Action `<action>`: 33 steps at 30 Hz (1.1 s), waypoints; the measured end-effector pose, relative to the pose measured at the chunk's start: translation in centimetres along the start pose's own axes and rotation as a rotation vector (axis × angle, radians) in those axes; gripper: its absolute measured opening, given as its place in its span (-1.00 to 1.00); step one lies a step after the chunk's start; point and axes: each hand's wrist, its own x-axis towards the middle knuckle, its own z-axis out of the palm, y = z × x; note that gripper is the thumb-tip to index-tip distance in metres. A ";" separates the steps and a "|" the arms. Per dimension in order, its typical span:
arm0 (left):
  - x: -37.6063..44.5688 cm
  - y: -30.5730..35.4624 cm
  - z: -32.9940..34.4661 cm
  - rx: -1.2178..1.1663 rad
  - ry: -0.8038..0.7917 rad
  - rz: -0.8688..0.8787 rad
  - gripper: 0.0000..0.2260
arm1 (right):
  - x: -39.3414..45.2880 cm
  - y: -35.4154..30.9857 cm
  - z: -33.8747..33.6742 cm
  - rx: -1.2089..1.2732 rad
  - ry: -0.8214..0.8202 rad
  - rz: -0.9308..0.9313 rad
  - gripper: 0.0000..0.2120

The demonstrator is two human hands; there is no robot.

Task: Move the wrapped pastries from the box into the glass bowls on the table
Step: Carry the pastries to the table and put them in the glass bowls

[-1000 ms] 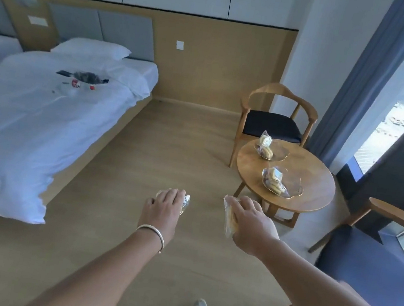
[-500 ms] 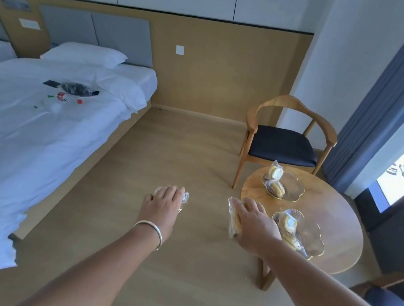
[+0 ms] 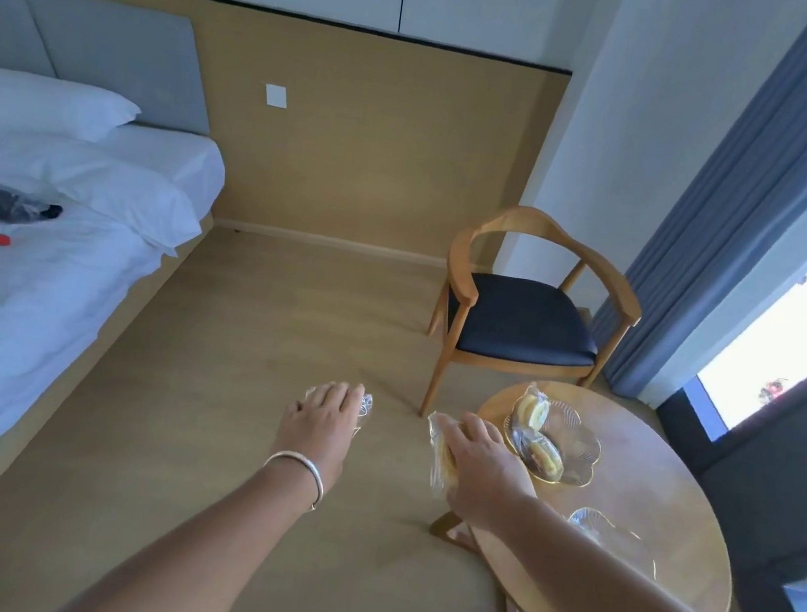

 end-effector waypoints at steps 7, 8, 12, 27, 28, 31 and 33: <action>10.7 -4.3 -0.1 -0.050 -0.010 0.067 -0.36 | 9.1 -0.6 -1.5 0.047 -0.022 0.100 -0.16; 11.9 -4.6 0.0 -0.047 -0.019 0.075 -0.37 | 10.0 -0.5 -1.5 0.059 -0.024 0.111 -0.16; 16.6 -4.9 1.2 -0.034 -0.050 0.119 -0.38 | 13.8 0.5 -1.6 0.101 -0.011 0.156 -0.16; 40.1 5.4 1.7 0.082 -0.114 0.340 -0.29 | 29.9 15.1 -3.3 0.243 0.126 0.346 -0.10; 41.7 6.9 1.6 0.091 -0.124 0.370 -0.29 | 30.4 16.5 -3.5 0.261 0.127 0.372 -0.10; 45.5 11.6 1.5 0.107 -0.116 0.477 -0.27 | 31.0 20.5 -4.2 0.320 0.146 0.458 -0.14; 47.4 15.0 1.9 0.093 -0.104 0.559 -0.26 | 30.8 23.2 -4.3 0.350 0.173 0.526 -0.18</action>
